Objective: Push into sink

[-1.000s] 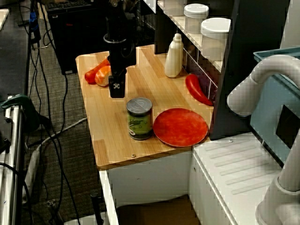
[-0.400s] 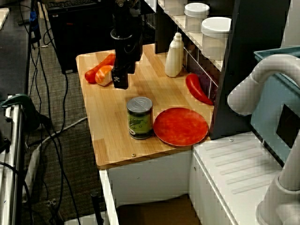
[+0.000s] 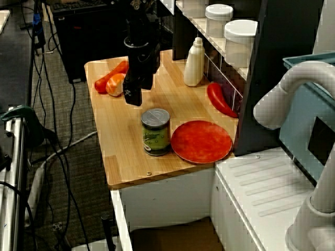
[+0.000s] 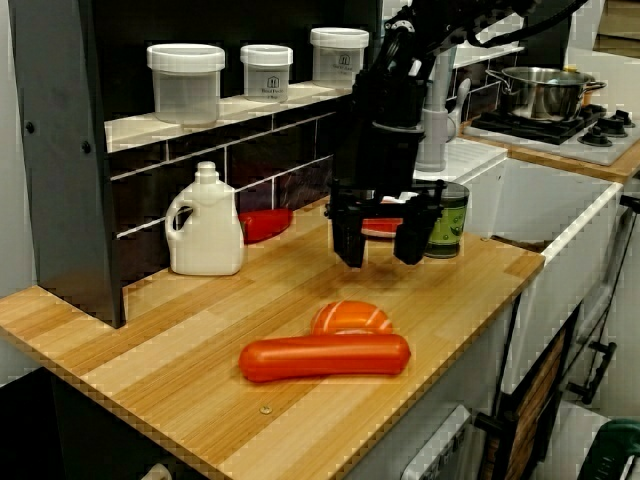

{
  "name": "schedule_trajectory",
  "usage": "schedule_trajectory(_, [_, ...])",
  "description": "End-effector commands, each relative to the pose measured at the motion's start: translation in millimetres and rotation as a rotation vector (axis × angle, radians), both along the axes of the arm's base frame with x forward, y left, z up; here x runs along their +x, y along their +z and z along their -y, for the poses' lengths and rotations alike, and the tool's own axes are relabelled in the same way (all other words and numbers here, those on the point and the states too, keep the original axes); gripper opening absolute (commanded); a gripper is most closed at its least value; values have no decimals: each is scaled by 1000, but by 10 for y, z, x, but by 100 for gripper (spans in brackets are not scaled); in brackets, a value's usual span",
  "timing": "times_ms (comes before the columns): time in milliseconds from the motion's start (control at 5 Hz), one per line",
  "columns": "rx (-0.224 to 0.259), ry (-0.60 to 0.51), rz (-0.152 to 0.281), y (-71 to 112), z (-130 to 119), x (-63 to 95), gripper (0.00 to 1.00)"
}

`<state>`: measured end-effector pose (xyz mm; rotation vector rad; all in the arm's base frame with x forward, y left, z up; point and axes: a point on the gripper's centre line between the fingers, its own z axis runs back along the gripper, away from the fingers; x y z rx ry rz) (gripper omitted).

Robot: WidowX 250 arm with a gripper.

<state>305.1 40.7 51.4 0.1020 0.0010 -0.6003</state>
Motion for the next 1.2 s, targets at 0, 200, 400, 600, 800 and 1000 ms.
schedule_trajectory(0, [10, -48, 26, 145, 62, 36, 100])
schedule_trajectory(200, [23, -49, 30, 162, -74, 68, 100])
schedule_trajectory(400, [46, -39, 34, 201, -322, 94, 100])
schedule_trajectory(600, [-13, -10, -12, 132, -390, 49, 100])
schedule_trajectory(800, [-43, 68, -13, 78, -232, -23, 100])
schedule_trajectory(1000, [-39, 54, -35, 25, -13, -11, 100])
